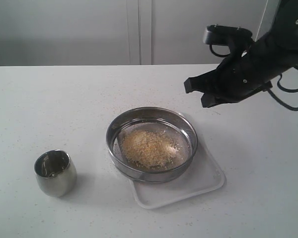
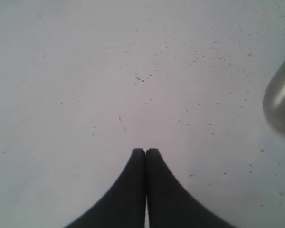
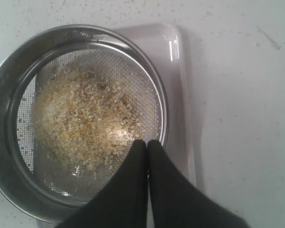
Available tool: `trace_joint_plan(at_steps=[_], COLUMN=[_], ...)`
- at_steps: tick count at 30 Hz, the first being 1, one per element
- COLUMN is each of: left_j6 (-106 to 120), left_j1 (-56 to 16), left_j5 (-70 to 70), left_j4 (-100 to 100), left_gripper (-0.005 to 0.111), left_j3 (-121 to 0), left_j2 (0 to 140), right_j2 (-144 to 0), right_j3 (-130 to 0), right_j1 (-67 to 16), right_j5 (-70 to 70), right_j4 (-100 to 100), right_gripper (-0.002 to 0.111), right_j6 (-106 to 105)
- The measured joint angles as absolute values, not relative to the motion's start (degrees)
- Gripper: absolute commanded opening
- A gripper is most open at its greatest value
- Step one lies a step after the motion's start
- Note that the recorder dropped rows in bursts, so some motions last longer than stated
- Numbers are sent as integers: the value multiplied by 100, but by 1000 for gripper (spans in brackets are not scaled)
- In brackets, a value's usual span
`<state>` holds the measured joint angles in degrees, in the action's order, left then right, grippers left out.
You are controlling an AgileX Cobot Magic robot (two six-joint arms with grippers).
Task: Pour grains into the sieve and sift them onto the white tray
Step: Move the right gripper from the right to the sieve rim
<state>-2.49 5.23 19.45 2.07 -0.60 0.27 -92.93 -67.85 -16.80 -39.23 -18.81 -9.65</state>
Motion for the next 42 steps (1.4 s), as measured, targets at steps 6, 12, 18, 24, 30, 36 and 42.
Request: trace_joint_plan(at_steps=[6, 12, 18, 24, 30, 36, 42], left_j6=[-249, -249, -249, -249, -249, -249, -249], left_j1=[523, 523, 523, 523, 523, 523, 523], left_j5=[1945, 1945, 1945, 1945, 1945, 1945, 1945], left_j4=[207, 207, 207, 207, 207, 207, 207], left_gripper=[0, 0, 0, 0, 0, 0, 0], left_j3=[-60, -60, -60, -60, -60, -60, -60], left_j2=[27, 27, 27, 27, 27, 27, 27], right_j2=[-9899, -10293, -10601, -10692, -10885, -11125, -11323], right_j3=[-7354, -7688, -7935, -7983, -7983, -7983, -7983], right_j1=[-1721, -1721, -1721, -1721, -1721, -1771, -1824], right_j5=[-4496, -4806, -5053, -5053, -5020, -4984, -4736], right_j4=[-1870, -1783, -1416, -1298, -1298, -1368, -1483], right_gripper=[0, 0, 7, 20, 31, 32, 32], right_j6=[-1051, -1379, -1440, -1440, -1440, -1440, -1440])
